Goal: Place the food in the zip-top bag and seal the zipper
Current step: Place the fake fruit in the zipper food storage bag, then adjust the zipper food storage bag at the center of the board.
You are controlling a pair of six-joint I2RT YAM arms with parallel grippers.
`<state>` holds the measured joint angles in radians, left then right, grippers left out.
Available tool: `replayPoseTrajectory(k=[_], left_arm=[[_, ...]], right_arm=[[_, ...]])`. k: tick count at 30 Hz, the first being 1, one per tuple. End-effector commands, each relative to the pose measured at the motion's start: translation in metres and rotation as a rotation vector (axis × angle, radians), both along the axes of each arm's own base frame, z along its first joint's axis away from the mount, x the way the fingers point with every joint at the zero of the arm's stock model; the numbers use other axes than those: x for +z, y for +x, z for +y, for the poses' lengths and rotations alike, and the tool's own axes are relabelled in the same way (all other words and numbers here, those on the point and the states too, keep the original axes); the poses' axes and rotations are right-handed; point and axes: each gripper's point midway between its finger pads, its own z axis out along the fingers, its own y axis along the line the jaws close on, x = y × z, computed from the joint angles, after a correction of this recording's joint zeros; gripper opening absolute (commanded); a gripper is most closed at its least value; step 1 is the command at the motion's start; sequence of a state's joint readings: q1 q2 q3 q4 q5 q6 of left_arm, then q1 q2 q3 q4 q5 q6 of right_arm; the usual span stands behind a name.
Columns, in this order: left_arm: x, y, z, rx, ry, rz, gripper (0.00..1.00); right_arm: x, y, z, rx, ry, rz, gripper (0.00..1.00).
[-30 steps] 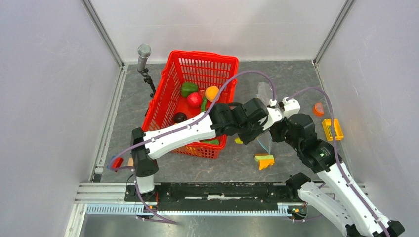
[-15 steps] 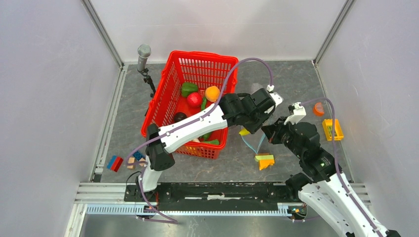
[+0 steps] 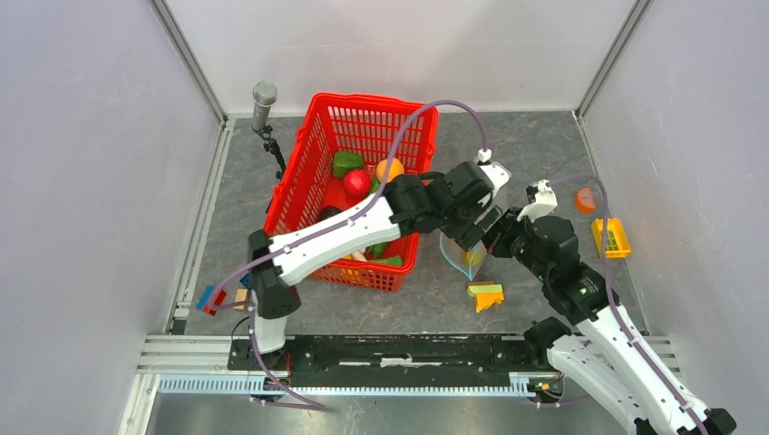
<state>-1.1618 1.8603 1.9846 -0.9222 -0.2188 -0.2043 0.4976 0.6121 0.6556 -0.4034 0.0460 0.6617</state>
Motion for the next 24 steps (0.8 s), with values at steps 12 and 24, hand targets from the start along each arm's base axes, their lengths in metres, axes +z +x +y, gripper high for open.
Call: replayPoseTrajectory(k=[12,24], left_arm=[[0.150,-0.011,0.107,0.148,-0.584,-0.255,1.00],[0.118,0.005,0.150,0.270,-0.541,-0.252,1.00]], right_arm=[[0.109,0.023,-0.067,-0.350,-0.095,-0.201,0.00],[0.185,0.030,-0.008,0.023,0.253,-0.298,0.00]])
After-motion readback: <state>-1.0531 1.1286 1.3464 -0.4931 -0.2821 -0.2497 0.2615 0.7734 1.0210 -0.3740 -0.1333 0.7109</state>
